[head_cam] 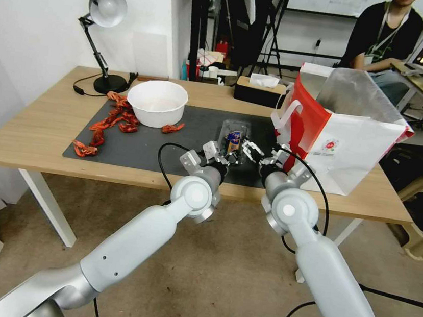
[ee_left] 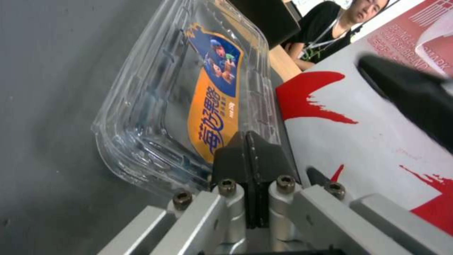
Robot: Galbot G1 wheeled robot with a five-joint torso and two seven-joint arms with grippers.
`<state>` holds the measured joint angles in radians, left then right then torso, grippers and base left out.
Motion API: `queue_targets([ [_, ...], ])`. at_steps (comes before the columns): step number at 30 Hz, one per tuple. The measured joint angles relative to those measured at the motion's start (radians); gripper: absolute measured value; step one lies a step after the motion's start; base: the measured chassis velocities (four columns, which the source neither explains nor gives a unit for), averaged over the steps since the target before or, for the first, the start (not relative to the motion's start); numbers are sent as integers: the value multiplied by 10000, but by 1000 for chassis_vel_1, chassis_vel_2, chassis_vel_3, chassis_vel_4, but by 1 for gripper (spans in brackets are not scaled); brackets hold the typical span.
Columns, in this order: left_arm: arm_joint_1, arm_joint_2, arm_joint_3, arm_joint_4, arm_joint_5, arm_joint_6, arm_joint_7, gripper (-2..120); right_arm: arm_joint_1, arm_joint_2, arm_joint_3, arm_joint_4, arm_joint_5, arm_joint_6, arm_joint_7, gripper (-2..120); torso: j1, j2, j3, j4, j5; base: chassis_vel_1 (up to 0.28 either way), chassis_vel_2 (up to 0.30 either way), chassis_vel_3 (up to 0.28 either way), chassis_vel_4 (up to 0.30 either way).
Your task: Close the takeout container lid, then place the container into the takeout bag.
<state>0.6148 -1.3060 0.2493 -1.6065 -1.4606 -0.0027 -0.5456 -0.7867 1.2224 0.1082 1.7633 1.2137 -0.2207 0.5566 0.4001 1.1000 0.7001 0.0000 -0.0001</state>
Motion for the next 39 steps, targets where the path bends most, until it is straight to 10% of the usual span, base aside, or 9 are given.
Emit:
queue_targets([
  [22,24,-6,206,15,81,-21,-19,0,568,573,-155,-1166,168,-237,163,64,-3,0,-1,1,1,0,0,0,0],
  [39,-47,24,267,15,139,-37,-23,0,660,723,-166,-1544,43,-285,90,6,-1,0,-1,-1,0,0,0,0,0],
])
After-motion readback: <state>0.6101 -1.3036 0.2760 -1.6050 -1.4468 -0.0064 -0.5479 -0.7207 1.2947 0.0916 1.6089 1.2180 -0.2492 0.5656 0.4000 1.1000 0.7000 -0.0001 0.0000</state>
